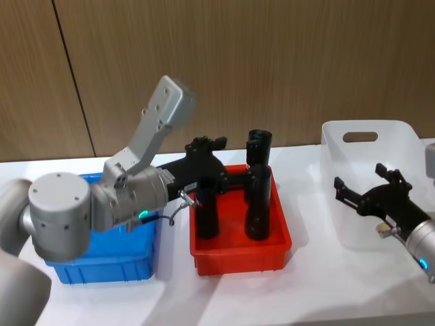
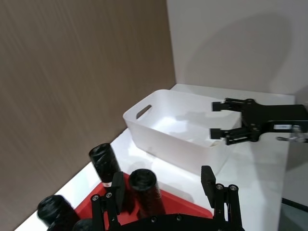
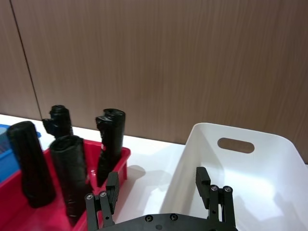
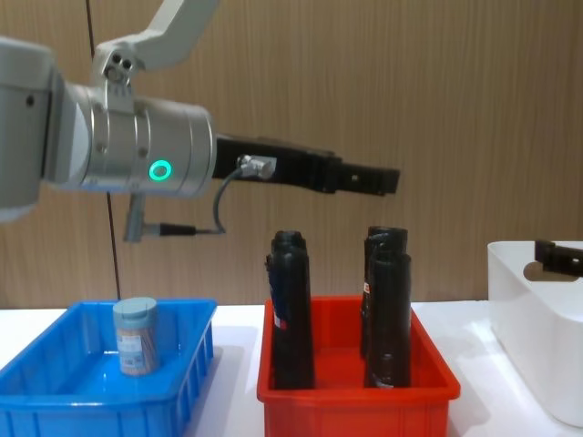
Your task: Pick the cotton swabs from the blue box and place them into the white box.
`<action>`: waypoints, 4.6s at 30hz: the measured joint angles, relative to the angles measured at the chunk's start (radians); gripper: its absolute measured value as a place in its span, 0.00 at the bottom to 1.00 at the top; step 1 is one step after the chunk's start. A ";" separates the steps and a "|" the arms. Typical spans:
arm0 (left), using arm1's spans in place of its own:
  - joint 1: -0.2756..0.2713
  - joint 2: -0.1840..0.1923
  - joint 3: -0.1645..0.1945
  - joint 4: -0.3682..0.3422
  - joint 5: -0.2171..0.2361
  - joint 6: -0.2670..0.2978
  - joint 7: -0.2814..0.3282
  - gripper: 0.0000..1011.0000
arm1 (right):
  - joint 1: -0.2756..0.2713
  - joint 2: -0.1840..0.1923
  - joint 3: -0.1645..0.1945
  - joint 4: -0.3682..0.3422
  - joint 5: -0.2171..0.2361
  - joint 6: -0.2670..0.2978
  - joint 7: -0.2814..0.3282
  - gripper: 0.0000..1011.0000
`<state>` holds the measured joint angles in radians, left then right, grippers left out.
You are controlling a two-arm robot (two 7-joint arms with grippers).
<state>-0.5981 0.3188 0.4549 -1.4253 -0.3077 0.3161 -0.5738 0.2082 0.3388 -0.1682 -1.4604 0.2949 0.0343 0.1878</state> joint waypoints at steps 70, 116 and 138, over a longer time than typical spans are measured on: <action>0.361 0.063 -0.001 -0.201 0.108 -0.303 0.563 0.99 | -0.223 -0.001 -0.058 -0.306 -0.007 0.000 -0.121 0.99; 0.361 0.063 -0.001 -0.201 0.107 -0.302 0.563 0.99 | -0.010 0.005 -0.016 0.090 0.100 -0.021 0.264 0.99; 0.361 0.063 -0.001 -0.201 0.107 -0.302 0.563 0.99 | 0.134 -0.055 -0.061 0.248 0.053 -0.035 0.387 0.99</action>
<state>-0.2372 0.3821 0.4542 -1.6262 -0.2003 0.0138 -0.0110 0.3423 0.2834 -0.2293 -1.2123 0.3484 -0.0008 0.5750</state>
